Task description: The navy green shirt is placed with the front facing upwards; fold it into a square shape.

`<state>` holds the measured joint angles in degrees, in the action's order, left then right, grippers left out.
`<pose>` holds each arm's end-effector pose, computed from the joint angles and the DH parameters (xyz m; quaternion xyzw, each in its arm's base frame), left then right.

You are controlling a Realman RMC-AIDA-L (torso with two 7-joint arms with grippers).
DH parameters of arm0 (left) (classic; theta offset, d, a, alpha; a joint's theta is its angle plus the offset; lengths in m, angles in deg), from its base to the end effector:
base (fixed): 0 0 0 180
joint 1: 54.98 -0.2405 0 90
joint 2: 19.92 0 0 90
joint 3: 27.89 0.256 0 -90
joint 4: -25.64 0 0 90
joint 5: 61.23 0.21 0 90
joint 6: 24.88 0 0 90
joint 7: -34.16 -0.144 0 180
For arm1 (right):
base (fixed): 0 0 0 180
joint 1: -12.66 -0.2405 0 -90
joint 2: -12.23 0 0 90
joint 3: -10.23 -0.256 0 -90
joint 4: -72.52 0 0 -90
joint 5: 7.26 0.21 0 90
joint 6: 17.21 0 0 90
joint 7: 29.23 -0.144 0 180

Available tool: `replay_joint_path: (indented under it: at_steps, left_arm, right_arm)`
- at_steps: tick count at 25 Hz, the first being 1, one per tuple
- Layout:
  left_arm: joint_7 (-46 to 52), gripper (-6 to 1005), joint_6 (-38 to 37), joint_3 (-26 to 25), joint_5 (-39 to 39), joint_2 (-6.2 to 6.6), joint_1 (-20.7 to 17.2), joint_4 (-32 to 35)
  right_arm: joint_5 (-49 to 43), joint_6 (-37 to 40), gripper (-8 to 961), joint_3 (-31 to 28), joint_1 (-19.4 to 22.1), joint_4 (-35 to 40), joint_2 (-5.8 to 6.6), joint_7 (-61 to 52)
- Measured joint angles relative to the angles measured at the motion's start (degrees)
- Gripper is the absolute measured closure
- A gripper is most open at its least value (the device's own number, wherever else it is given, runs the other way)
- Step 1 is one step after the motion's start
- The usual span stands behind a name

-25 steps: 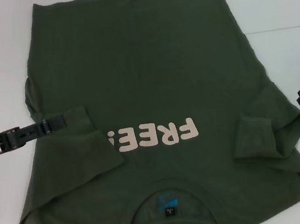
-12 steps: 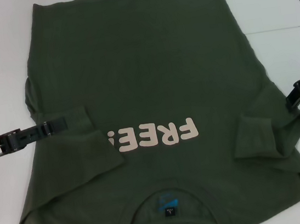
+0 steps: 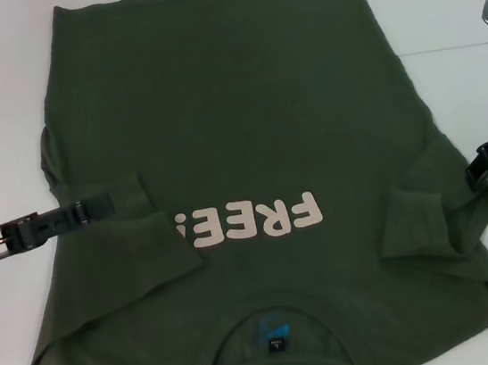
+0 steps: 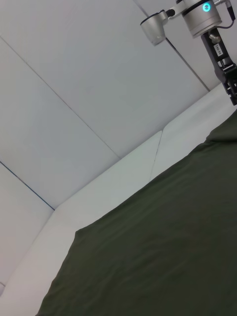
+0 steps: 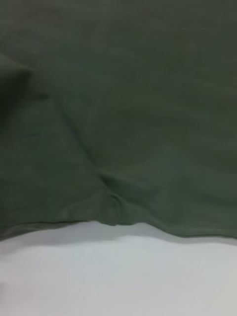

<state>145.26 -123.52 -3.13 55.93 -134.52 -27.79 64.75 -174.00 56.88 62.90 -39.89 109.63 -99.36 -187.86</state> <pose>-0.2961 0.3136 0.0643 -0.8110 -0.4780 -0.3228 0.0981 0.2609 0.4286 0.0439 -0.7570 0.5625 -0.1782 0.2806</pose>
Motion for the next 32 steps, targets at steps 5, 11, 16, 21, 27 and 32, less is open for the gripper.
replay_joint_path:
  at_steps: [5,11,16,21,27,32]
  left_arm:
    - [-0.01,111,0.21,0.07,0.00,-0.05,0.19,0.00]
    - [-0.01,110,0.31,0.12,0.00,-0.09,0.31,0.00]
    - [-0.01,110,0.43,0.12,0.00,-0.09,0.40,0.00]
    - [-0.03,110,0.49,0.12,0.00,-0.09,0.41,0.00]
    - [-0.08,110,0.56,0.12,-0.06,-0.09,0.41,0.00]
    - [-0.10,111,0.56,0.12,-0.15,-0.09,0.41,0.00]
  right_arm:
    - [0.00,-0.53,419,1.05,-0.03,-0.02,-0.20,0.11]
    - [0.01,-1.73,420,2.70,0.01,-0.03,-0.80,0.20]
    - [0.01,-2.22,421,3.41,-0.01,-0.03,-1.09,0.23]
    - [0.01,-2.63,426,3.49,-0.07,-0.03,-1.17,0.25]
    - [0.01,-3.54,489,3.59,-0.15,-0.58,-1.27,0.26]
    - [0.01,-3.98,641,4.24,-0.29,-1.14,-1.27,0.26]
